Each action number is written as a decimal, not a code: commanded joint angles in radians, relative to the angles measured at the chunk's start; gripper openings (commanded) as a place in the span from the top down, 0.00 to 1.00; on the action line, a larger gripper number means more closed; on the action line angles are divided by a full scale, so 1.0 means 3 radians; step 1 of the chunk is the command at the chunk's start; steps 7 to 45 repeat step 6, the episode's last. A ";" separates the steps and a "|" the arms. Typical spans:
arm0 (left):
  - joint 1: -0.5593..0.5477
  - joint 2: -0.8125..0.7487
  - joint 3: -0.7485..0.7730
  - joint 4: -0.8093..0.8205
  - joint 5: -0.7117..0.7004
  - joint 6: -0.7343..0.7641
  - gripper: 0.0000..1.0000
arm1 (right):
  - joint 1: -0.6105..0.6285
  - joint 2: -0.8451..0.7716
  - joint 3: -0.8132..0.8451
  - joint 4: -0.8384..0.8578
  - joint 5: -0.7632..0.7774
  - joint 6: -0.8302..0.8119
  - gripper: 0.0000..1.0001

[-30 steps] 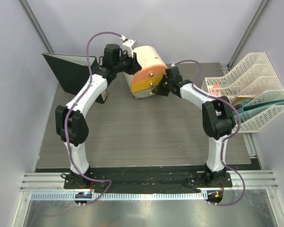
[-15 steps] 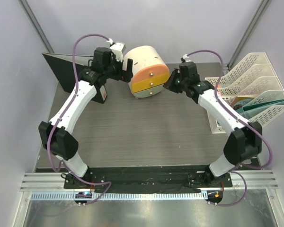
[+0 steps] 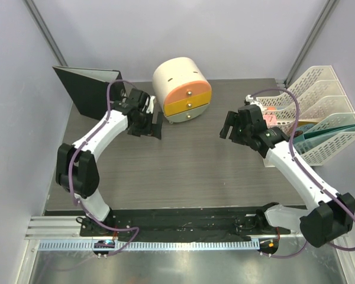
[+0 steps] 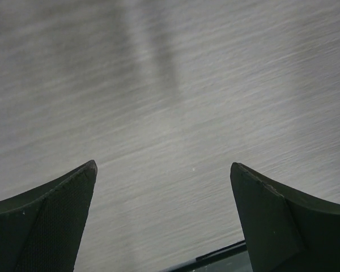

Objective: Organize the makeup

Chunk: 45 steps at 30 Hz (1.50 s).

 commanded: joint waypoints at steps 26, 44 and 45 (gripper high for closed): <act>0.0014 -0.0662 -0.0374 0.0069 -0.0132 0.0004 0.00 | 0.0008 -0.0430 -0.0262 -0.0128 0.0263 0.0163 0.00; 0.0014 -0.0662 -0.0374 0.0069 -0.0132 0.0004 0.00 | 0.0008 -0.0430 -0.0262 -0.0128 0.0263 0.0163 0.00; 0.0014 -0.0662 -0.0374 0.0069 -0.0132 0.0004 0.00 | 0.0008 -0.0430 -0.0262 -0.0128 0.0263 0.0163 0.00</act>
